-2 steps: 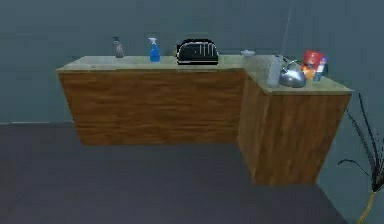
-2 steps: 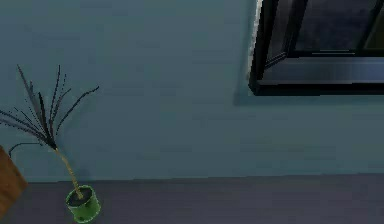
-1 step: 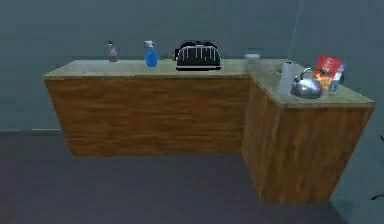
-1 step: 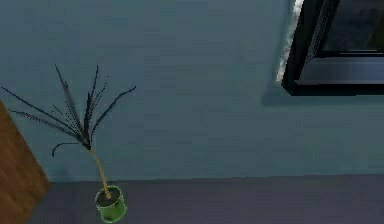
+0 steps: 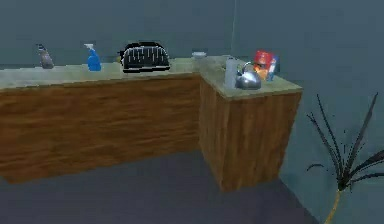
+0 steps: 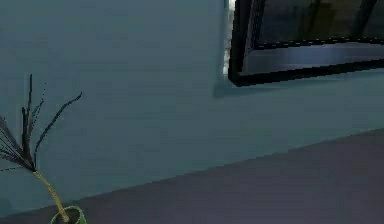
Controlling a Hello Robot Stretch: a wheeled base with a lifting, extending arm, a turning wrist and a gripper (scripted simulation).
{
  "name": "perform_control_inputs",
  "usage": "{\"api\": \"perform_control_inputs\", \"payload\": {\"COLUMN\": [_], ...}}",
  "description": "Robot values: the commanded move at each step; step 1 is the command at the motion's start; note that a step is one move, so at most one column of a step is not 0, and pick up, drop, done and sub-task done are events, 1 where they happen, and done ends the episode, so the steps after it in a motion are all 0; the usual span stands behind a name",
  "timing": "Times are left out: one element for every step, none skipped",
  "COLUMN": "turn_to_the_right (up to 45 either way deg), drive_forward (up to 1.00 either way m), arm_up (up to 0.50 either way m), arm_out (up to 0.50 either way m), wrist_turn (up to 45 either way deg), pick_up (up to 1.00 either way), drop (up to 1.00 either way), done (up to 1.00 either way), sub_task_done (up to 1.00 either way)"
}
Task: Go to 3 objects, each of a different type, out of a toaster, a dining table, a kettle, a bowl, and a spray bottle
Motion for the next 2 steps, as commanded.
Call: {"api": "perform_control_inputs", "payload": {"turn_to_the_right": [0.0,21.0], "drive_forward": [0.40,0.00], "arm_up": [0.00,0.00], "arm_out": [0.00,0.00], "wrist_turn": [0.0,0.0], "pick_up": [0.00,0.00], "drop": [0.00,0.00], "done": [0.00,0.00], "sub_task_done": [0.00,0.00]}}
